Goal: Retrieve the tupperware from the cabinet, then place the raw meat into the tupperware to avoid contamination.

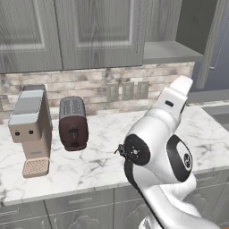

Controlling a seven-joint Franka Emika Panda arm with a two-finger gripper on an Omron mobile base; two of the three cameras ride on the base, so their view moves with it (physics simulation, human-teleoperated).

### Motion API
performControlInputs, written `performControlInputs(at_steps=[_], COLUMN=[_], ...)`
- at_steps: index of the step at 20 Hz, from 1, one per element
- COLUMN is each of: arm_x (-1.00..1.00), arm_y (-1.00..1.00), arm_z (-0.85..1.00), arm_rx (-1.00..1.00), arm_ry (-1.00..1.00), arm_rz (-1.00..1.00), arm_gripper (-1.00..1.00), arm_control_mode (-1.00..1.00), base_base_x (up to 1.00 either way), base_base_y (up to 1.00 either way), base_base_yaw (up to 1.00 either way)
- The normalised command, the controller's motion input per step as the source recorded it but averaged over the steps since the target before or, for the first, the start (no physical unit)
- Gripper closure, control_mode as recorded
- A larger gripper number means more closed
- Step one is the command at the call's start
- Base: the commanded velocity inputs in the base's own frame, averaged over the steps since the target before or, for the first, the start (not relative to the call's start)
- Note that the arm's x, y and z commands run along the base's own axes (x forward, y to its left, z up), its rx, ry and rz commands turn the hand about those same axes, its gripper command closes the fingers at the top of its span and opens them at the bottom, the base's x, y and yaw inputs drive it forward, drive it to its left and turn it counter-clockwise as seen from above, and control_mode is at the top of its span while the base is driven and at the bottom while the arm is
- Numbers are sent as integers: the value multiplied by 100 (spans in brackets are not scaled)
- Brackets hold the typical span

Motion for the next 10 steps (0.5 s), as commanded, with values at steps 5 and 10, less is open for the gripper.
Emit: performControlInputs(at_steps=[5,10], arm_x=[50,42], arm_y=[-16,-16], arm_z=[42,25], arm_rx=[2,0], arm_ry=[-15,-13], arm_rz=[-16,-17], arm_gripper=[-100,-100], arm_control_mode=[-100,-100], base_base_x=[0,0], base_base_y=[0,0], base_base_yaw=[0,0])
